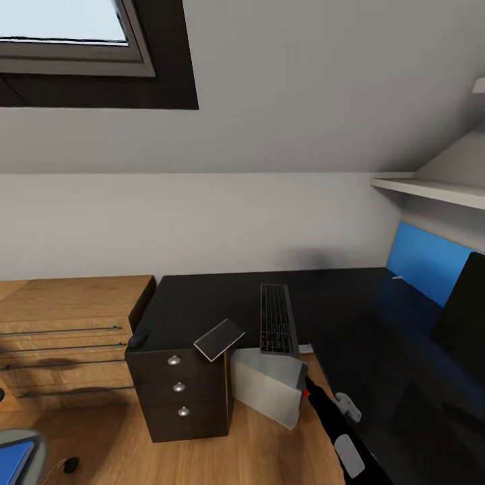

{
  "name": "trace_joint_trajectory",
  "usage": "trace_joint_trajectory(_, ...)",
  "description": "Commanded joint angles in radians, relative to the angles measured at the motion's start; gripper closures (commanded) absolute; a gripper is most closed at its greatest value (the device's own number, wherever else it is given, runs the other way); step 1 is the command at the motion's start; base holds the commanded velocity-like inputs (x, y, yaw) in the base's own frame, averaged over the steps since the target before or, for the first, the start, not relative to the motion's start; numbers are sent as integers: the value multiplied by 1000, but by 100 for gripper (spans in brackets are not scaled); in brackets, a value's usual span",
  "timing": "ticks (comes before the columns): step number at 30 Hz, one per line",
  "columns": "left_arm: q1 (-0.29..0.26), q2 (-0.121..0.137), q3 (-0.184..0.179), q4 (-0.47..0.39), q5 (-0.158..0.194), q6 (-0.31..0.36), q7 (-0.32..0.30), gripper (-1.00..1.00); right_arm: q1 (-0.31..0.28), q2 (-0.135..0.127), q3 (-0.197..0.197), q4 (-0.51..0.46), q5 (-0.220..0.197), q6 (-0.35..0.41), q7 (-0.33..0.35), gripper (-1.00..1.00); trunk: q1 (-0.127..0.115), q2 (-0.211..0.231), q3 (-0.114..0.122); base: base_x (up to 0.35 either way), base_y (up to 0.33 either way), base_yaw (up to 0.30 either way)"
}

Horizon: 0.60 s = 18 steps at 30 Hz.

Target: In the bedroom, organize the workspace by keeping the computer under the desk, ensuring the monitor is on the desk, placing the keyboard on the desk next to the monitor, placing the mouse on the desk next to the keyboard, moving the folder from the swivel chair onto the desk next to the mouse, stacking the notebook on top of the folder with the pen on top of the notebook, and positioning the swivel chair next to the desk.

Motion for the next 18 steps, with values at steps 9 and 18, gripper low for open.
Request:
trace_joint_trajectory(9,-1,-2,8,-28,5,1,-11,-100,0,-7,-3,-51,-144,150,78,-100,35,-64,-30,0,0,0)
trace_joint_trajectory(18,-1,-1,7,-40,4,1,-12,-100,0,-8,-3,-57,-148,166,222,-100,69,-127,-58,0,0,0)
